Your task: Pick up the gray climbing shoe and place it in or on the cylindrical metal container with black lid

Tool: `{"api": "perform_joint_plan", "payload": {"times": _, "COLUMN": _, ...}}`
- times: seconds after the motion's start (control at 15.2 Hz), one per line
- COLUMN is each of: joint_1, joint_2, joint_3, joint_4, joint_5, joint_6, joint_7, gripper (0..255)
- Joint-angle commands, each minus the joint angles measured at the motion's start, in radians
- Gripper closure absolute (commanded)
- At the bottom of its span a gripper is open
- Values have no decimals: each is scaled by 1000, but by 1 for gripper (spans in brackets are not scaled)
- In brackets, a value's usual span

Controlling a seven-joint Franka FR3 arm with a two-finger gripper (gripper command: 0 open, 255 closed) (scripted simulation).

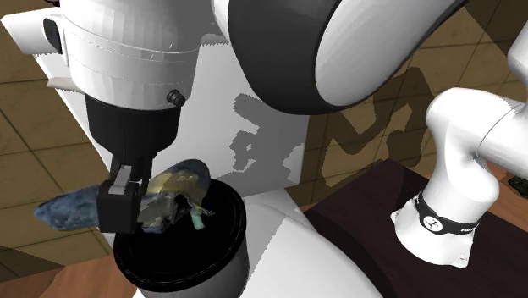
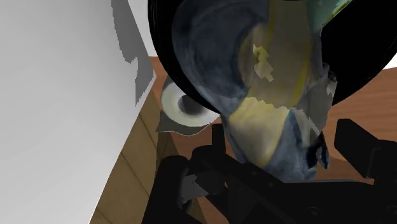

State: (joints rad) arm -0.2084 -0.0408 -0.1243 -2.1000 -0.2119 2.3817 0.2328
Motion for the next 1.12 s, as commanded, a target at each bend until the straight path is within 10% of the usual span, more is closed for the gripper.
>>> {"api": "perform_joint_plan", "payload": {"times": 0.0, "joint_1": 3, "joint_2": 5, "joint_3": 4, "joint_4": 0, "joint_5": 0, "joint_6": -103, "joint_7": 5, "gripper": 0}}
{"api": "perform_joint_plan", "payload": {"times": 1.06, "joint_1": 8, "joint_2": -71, "joint_3": 10, "joint_4": 34, "joint_5": 6, "joint_6": -212, "joint_7": -7, "gripper": 0}}
